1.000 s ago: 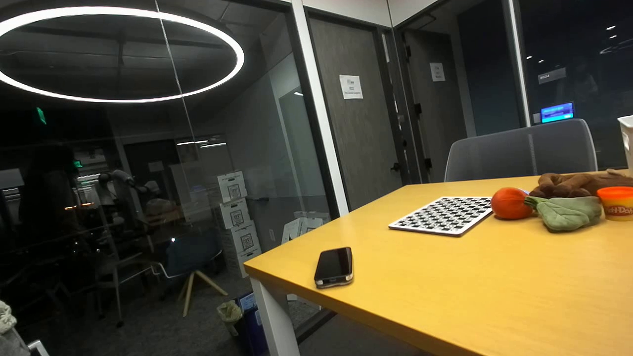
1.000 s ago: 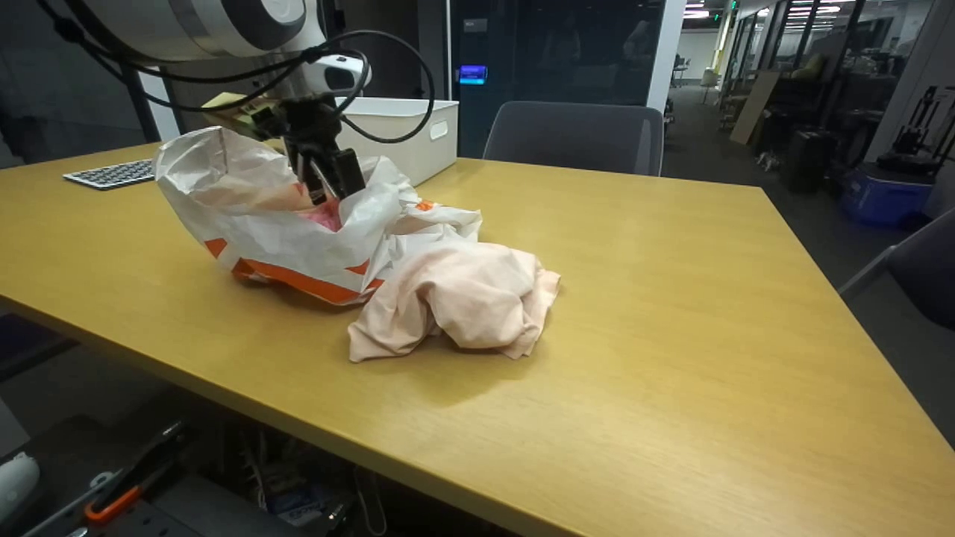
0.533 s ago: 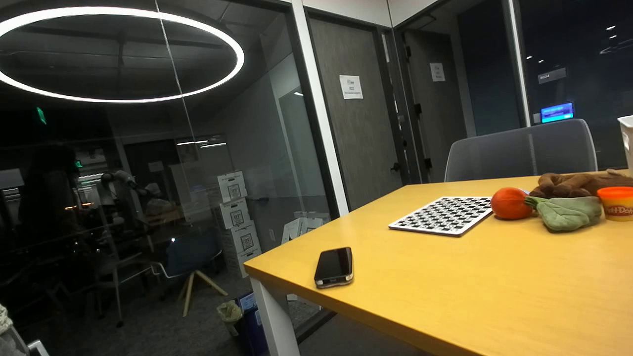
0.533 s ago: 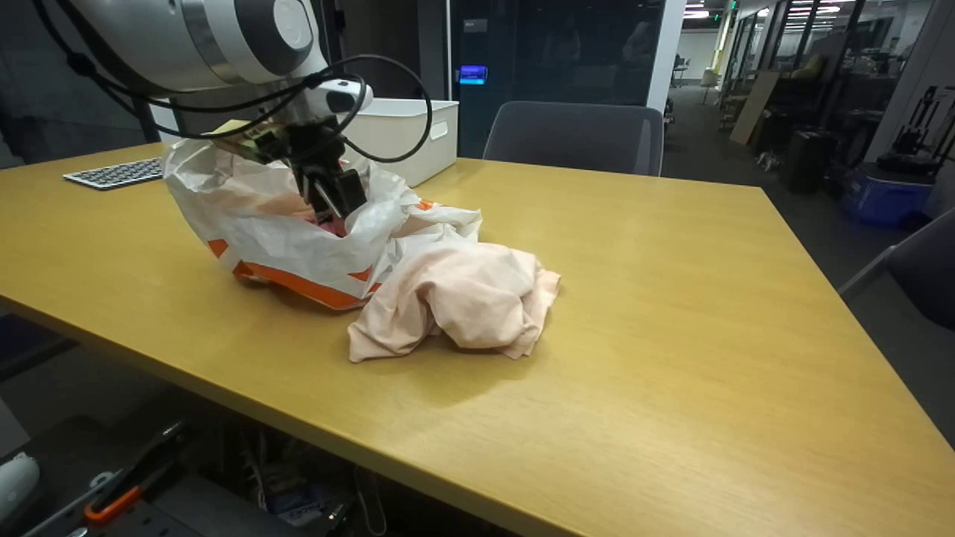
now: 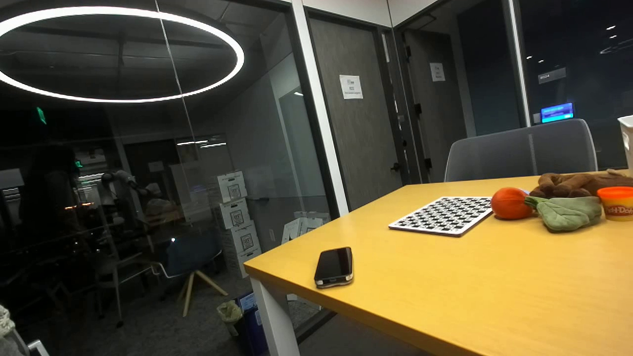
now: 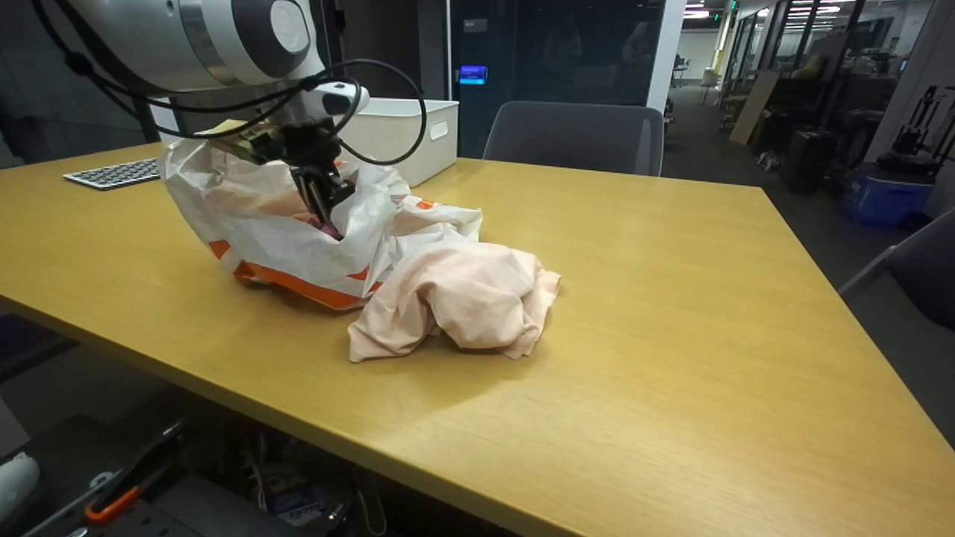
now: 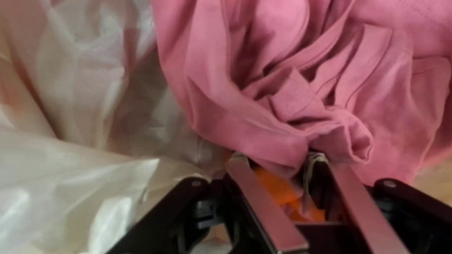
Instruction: Remove the peach and pink shirts from the plastic bag
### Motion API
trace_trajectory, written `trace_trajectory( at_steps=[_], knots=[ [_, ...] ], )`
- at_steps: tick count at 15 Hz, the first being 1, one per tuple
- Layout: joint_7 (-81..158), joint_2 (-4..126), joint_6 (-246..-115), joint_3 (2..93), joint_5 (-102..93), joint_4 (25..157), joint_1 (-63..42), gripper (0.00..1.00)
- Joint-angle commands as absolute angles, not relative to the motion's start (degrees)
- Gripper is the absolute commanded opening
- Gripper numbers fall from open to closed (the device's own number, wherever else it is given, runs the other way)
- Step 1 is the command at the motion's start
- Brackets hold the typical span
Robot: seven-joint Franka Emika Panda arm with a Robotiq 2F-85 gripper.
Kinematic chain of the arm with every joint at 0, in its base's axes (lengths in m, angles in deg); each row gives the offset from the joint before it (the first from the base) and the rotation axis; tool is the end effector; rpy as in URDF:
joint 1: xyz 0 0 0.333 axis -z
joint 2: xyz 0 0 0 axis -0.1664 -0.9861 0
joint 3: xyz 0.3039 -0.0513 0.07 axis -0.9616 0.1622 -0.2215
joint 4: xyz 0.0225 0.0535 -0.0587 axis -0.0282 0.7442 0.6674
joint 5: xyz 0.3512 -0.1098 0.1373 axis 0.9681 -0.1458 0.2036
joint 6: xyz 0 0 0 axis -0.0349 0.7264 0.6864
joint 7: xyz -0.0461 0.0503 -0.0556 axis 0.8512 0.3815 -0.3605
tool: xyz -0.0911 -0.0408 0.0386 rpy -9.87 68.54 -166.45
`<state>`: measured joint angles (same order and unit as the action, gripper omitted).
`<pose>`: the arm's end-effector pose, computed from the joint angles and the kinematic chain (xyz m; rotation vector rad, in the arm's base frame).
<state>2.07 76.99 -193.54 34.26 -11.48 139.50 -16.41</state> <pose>0.4689 0.1354 0.3048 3.0621 -0.4740 0.2270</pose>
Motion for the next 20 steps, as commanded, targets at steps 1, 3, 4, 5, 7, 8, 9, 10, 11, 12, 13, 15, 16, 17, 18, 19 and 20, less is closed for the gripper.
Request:
trace_trajectory(
  at_steps=[1, 3, 4, 5, 7, 8, 9, 10, 11, 12, 13, 15, 16, 17, 18, 19, 20],
  knots=[
    [1.34, 79.38, -192.79, 34.86, -10.52, 139.64, -16.63, 0.12],
    [0.74, 80.06, -193.15, 34.99, -10.47, 139.85, -16.47, 0.05],
    [1.39, 80.55, -192.23, 35.23, -9.83, 139.09, -16.22, 0.03],
    [1.55, 80.80, -192.22, 35.28, -9.43, 139.08, -16.13, 0.03],
    [2.21, 81.53, -191.96, 35.42, -7.87, 138.97, -15.95, 0.06],
    [2.25, 81.77, -191.84, 35.48, -7.34, 138.87, -15.84, 0.06],
    [2.99, 82.00, -191.61, 35.57, -6.27, 138.77, -15.76, 0.06],
    [4.08, 82.40, -191.29, 35.68, -4.83, 138.71, -15.77, 0.06],
    [7.38, 83.41, -190.53, 35.92, -1.26, 138.69, -16.04, 0.06],
    [12.13, 84.68, -189.19, 36.23, 3.80, 138.56, -16.53, 0.06],
    [16.56, 86.84, -187.18, 36.64, 8.04, 138.48, -16.68, 0.06],
    [21.99, 91.22, -182.57, 37.39, 12.49, 137.90, -16.25, 0.06],
    [23.38, 93.55, -180.10, 37.85, 13.04, 137.49, -15.89, 0.06],
    [24.23, 95.43, -177.69, 38.29, 13.22, 136.70, -15.56, 0.06],
    [25.04, 97.58, -175.88, 38.76, 13.34, 136.28, -15.32, 0.06],
    [25.28, 99.61, -174.64, 39.10, 12.98, 135.88, -14.98, 0.06],
    [25.91, 101.34, -173.19, 39.53, 13.21, 135.15, -14.91, 0.06]
  ],
)
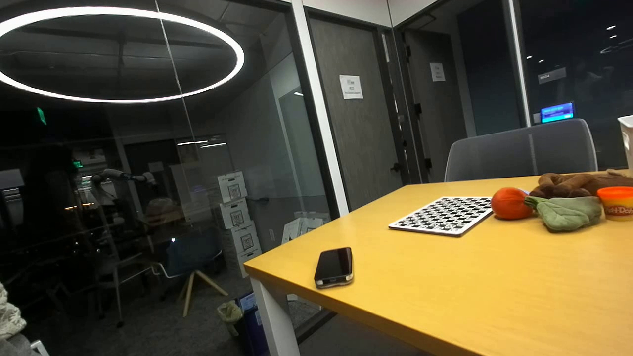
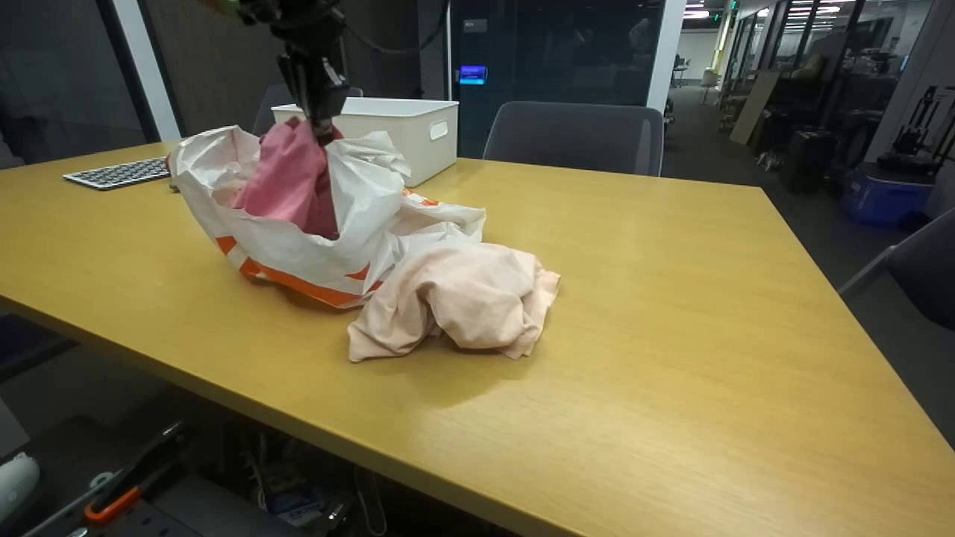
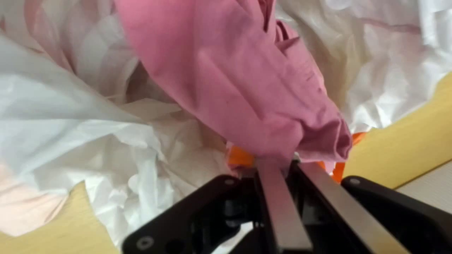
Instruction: Remove the peach and pink shirts from the plastic bag
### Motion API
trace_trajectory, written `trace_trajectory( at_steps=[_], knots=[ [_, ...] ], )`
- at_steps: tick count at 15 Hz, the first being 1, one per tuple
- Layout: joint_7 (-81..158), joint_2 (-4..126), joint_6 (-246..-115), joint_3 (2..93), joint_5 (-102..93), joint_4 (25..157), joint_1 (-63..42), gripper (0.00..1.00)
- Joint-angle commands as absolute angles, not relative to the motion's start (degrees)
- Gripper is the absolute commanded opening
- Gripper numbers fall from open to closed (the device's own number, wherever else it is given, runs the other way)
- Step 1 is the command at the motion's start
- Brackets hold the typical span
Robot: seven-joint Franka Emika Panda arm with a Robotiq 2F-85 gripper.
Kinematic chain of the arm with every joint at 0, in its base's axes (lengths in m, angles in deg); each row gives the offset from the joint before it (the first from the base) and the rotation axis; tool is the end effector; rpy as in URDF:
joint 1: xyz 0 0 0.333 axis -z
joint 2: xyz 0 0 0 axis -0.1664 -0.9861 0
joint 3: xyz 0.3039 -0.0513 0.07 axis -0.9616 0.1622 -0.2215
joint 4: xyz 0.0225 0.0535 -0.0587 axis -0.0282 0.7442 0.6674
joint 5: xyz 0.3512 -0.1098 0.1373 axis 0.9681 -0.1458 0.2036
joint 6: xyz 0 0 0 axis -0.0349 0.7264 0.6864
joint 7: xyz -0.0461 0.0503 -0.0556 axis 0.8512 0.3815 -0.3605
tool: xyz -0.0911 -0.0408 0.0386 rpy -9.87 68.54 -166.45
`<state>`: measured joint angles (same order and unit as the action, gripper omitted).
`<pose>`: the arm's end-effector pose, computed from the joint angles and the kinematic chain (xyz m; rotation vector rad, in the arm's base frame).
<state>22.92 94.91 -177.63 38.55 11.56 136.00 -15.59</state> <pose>0.4564 0.0920 0.4537 -2.8867 0.4503 -0.2307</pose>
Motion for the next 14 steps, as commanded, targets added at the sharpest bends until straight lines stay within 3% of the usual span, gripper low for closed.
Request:
trace_trajectory(
  at_steps=[1, 14],
  knots=[
    [26.13, 103.44, -172.44, 39.72, 12.84, 135.02, -14.63, 0.06],
    [18.41, 123.94, -173.99, 38.37, 3.70, 130.07, -2.01, 0.06]
  ],
)
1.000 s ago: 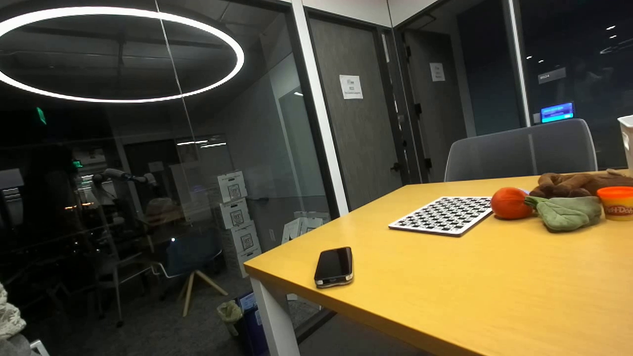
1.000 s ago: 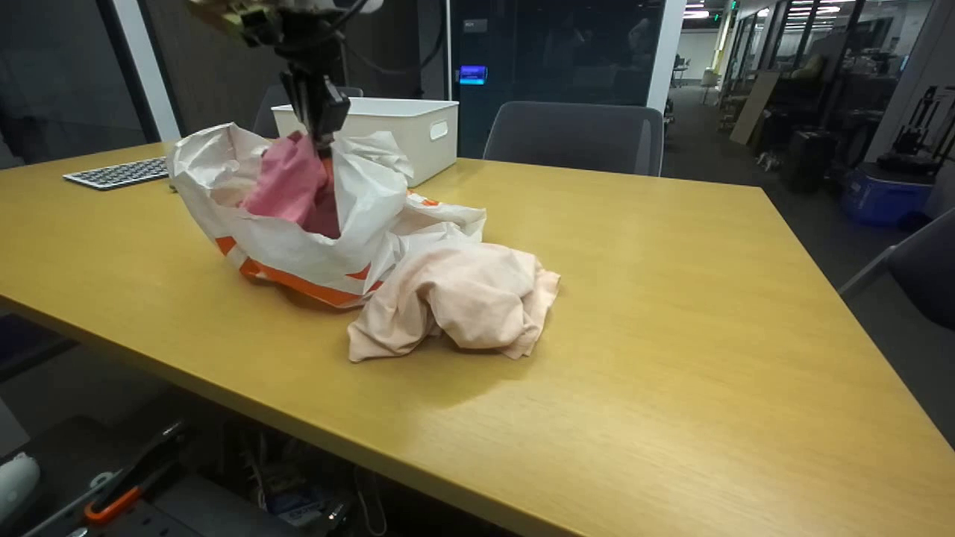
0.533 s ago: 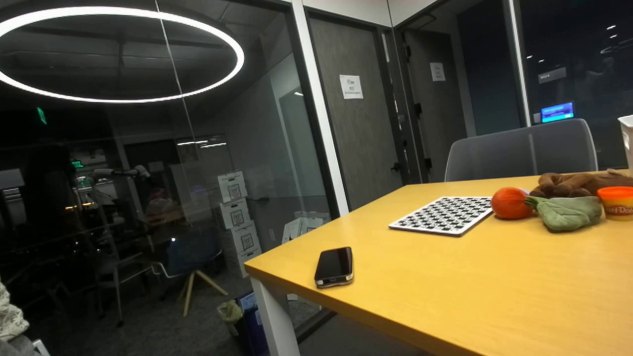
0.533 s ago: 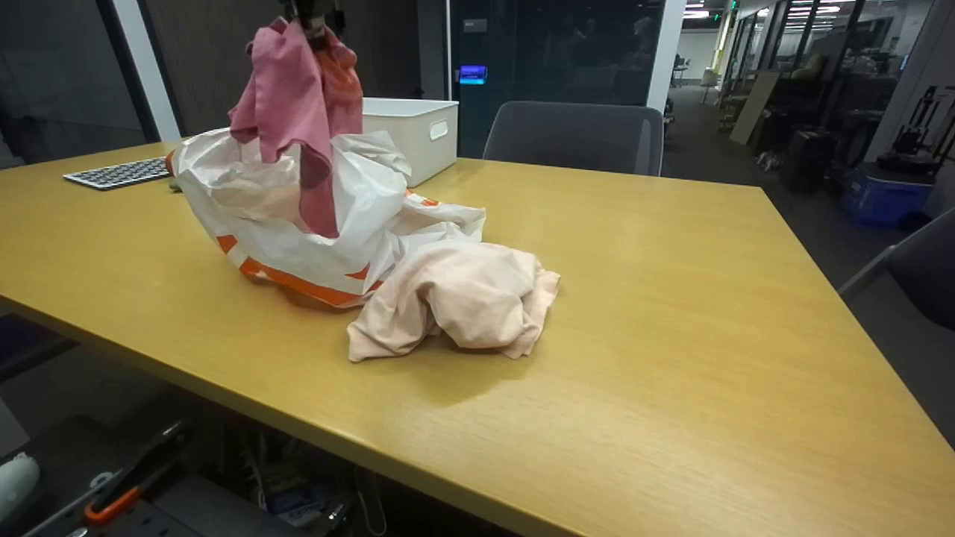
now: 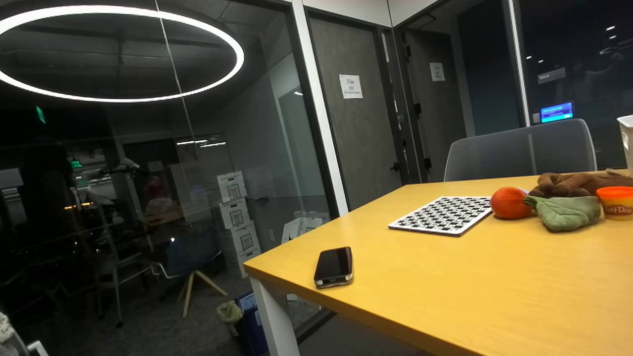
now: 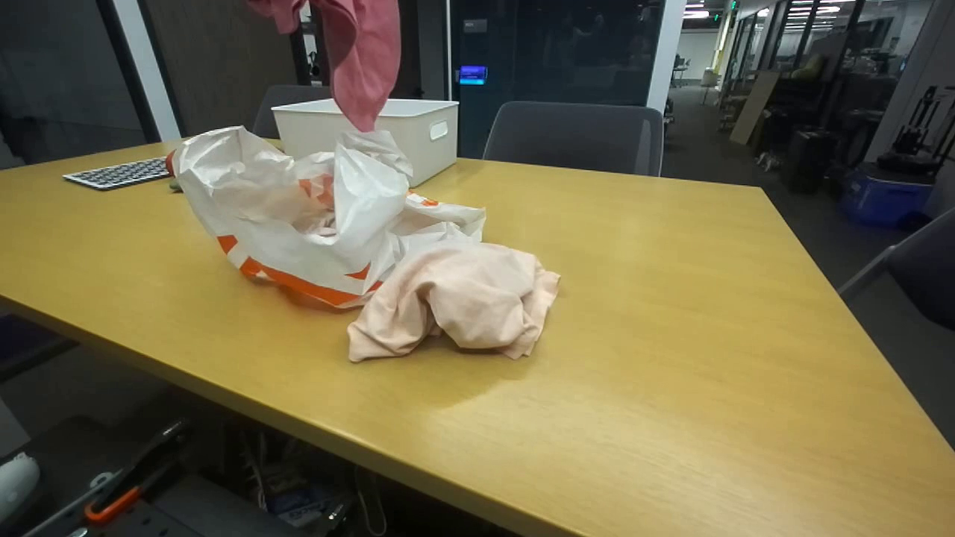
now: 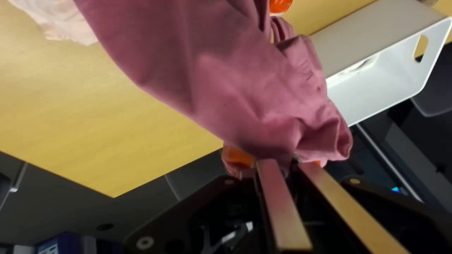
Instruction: Remove the peach and pink shirts from the plastic bag
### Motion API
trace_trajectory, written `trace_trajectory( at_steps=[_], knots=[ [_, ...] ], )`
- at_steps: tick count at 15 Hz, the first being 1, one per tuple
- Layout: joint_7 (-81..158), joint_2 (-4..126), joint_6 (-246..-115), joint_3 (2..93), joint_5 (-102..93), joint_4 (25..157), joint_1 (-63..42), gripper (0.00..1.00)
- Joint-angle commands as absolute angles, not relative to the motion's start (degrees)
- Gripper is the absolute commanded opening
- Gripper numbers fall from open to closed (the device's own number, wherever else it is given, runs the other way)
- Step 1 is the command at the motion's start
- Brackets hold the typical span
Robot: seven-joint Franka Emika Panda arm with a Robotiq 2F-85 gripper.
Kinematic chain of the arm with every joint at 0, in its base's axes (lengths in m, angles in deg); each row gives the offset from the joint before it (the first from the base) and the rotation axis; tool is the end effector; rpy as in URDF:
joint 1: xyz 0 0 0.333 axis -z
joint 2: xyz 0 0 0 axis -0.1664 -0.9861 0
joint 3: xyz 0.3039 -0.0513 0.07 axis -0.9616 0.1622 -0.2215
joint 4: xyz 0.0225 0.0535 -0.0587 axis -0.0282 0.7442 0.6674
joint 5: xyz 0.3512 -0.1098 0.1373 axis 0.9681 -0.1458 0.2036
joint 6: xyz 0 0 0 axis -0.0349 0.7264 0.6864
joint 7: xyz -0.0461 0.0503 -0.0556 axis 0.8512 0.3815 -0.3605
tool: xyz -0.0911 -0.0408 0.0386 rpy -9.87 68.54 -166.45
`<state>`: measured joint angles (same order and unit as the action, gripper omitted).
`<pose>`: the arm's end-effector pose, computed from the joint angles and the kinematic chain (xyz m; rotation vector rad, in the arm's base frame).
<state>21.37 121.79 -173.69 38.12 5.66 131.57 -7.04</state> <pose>0.3545 0.0321 0.6806 -2.7359 0.5365 -0.9538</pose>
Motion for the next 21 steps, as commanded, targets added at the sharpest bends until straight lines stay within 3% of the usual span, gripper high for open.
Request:
trace_trajectory(
  at_steps=[1, 7, 13, 14, 16, 21],
  knots=[
    [17.42, 124.11, -174.25, 38.65, 3.05, 130.06, 0.00, 0.06],
    [11.84, 120.77, -177.99, 40.65, 0.52, 137.60, 10.47, 0.06],
    [-1.72, 109.07, -186.35, 34.69, -13.56, 143.38, 21.50, 0.07],
    [-5.20, 107.60, -186.11, 33.77, -16.85, 143.18, 22.83, 0.34],
    [-6.63, 106.08, -184.36, 36.13, -17.12, 143.22, 19.64, 0.42],
    [6.00, 116.82, -178.50, 43.97, -3.92, 146.55, 6.08, 0.81]
  ],
)
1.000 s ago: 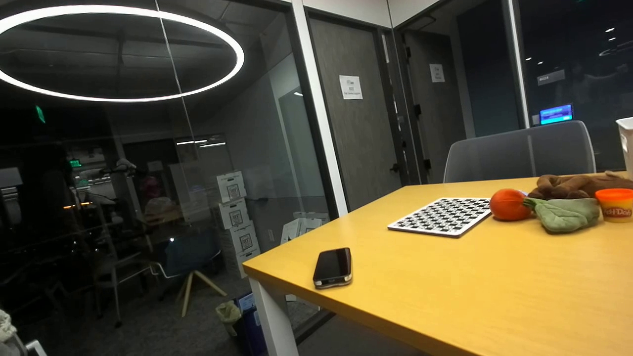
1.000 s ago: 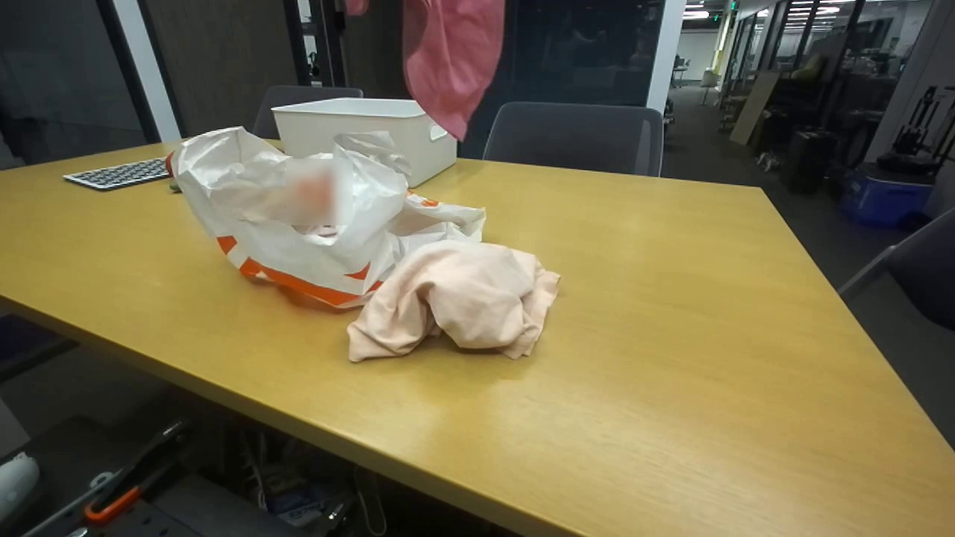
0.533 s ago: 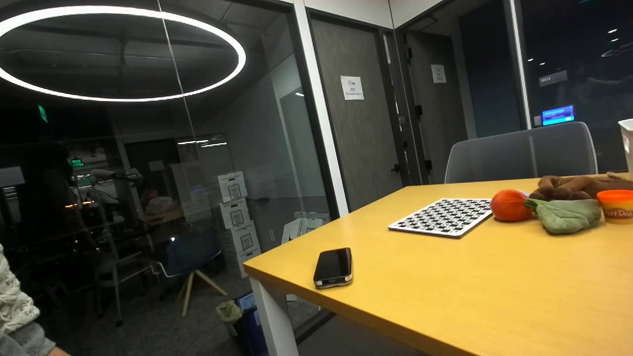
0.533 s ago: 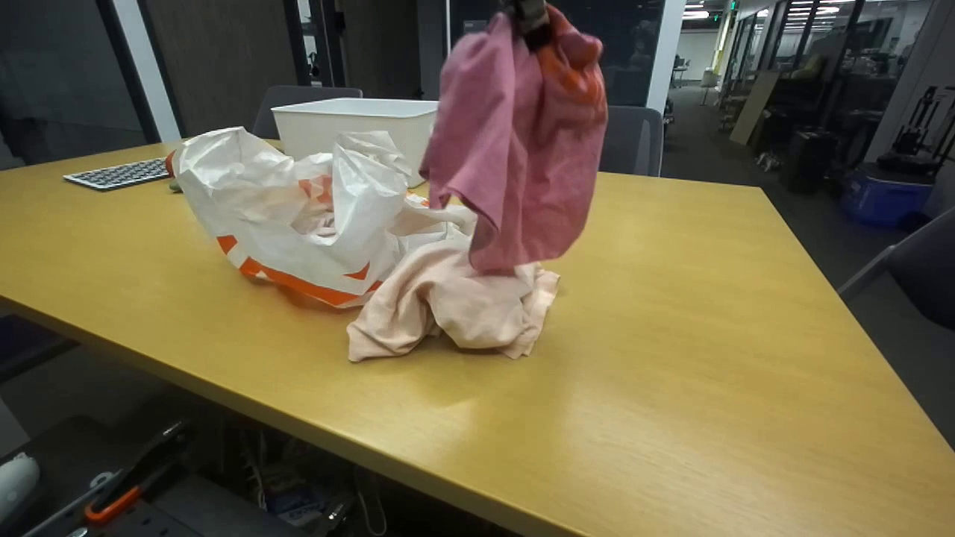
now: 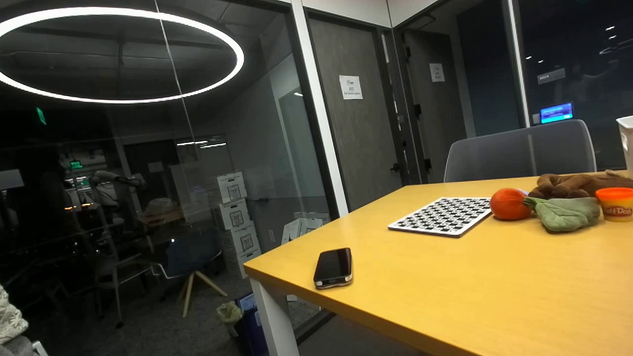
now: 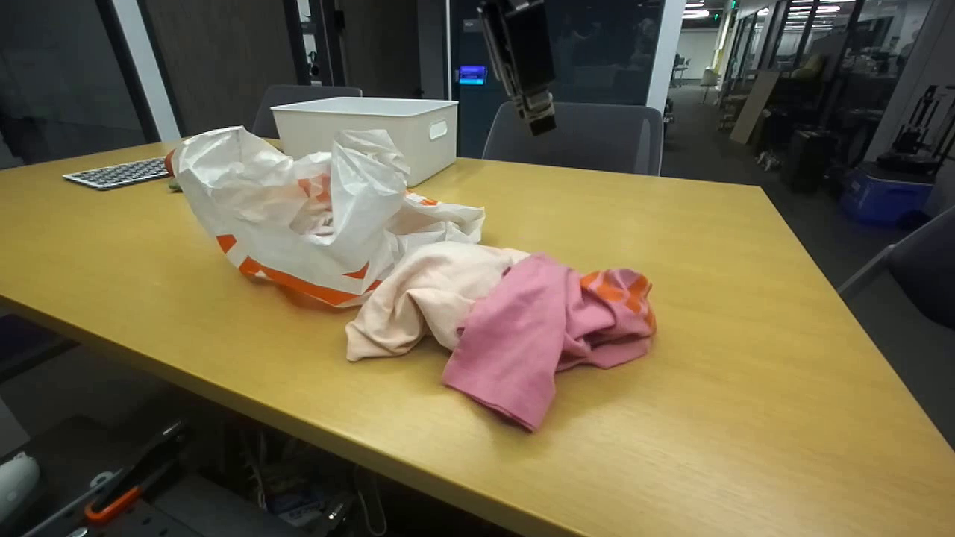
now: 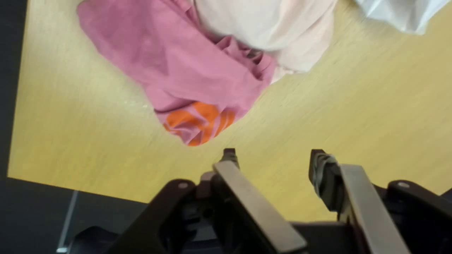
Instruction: Remove the peach and pink shirts from the plastic bag
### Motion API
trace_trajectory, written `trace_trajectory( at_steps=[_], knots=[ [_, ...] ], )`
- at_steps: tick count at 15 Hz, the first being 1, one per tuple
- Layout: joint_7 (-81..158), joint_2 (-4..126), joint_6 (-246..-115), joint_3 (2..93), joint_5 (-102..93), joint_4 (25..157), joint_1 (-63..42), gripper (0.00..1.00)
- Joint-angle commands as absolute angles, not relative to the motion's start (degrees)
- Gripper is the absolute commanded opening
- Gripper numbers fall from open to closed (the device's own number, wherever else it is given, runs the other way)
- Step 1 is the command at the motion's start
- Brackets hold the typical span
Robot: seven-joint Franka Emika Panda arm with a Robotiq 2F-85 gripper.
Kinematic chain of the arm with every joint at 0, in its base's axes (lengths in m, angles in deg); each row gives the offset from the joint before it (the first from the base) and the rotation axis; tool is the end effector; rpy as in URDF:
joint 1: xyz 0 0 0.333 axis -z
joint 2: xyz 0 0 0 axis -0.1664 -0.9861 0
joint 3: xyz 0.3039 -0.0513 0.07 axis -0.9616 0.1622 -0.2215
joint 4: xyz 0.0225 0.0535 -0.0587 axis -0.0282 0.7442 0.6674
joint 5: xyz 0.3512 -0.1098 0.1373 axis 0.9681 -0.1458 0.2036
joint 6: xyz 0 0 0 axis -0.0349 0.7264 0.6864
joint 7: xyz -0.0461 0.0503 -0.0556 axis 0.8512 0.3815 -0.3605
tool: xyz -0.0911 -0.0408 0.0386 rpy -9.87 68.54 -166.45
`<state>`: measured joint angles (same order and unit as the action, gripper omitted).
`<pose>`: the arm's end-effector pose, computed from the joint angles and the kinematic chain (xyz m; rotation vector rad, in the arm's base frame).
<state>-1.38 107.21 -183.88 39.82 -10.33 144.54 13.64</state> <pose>0.3919 -0.1412 0.4873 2.6150 -1.4941 0.6166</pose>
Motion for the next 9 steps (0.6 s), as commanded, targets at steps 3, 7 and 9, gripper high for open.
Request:
trace_trajectory(
  at_steps=[3, 7, 9],
  knots=[
    [6.16, 114.32, -176.93, 42.26, -3.64, 144.74, 6.45, 0.78],
    [8.79, 122.04, -172.76, 41.91, -1.40, 146.92, 3.93, 0.96],
    [9.24, 122.19, -172.76, 42.14, -1.35, 147.52, 3.98, 0.96]
  ],
)
